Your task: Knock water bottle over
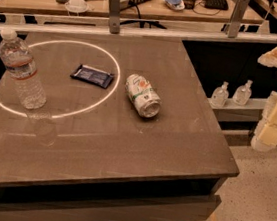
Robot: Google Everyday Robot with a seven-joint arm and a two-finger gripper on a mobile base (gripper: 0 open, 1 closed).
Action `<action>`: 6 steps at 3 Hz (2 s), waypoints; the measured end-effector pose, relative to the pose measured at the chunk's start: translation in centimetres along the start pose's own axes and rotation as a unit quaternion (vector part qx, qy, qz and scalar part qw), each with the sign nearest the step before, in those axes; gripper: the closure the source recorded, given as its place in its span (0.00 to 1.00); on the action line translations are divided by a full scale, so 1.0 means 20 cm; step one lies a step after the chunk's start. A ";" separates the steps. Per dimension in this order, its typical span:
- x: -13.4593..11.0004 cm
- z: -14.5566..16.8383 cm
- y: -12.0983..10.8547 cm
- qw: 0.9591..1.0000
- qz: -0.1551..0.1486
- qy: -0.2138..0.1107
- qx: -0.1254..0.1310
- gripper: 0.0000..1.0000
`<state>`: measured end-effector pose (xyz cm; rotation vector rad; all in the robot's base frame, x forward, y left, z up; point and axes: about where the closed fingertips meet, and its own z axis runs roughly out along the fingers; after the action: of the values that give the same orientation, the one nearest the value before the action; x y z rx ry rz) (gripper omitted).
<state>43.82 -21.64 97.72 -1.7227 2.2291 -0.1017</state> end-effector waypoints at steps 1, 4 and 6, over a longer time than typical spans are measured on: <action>0.00 0.00 0.00 1.000 0.000 0.000 0.000 0.00; -0.31 0.00 0.03 0.976 -0.080 -0.200 -0.028 0.00; -0.70 -0.08 0.14 0.924 -0.112 -0.357 -0.085 0.00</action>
Offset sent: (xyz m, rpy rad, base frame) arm -0.0009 0.0030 0.0020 0.0357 -0.0055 0.0223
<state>43.81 -7.79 101.46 -1.7206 1.5357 0.5911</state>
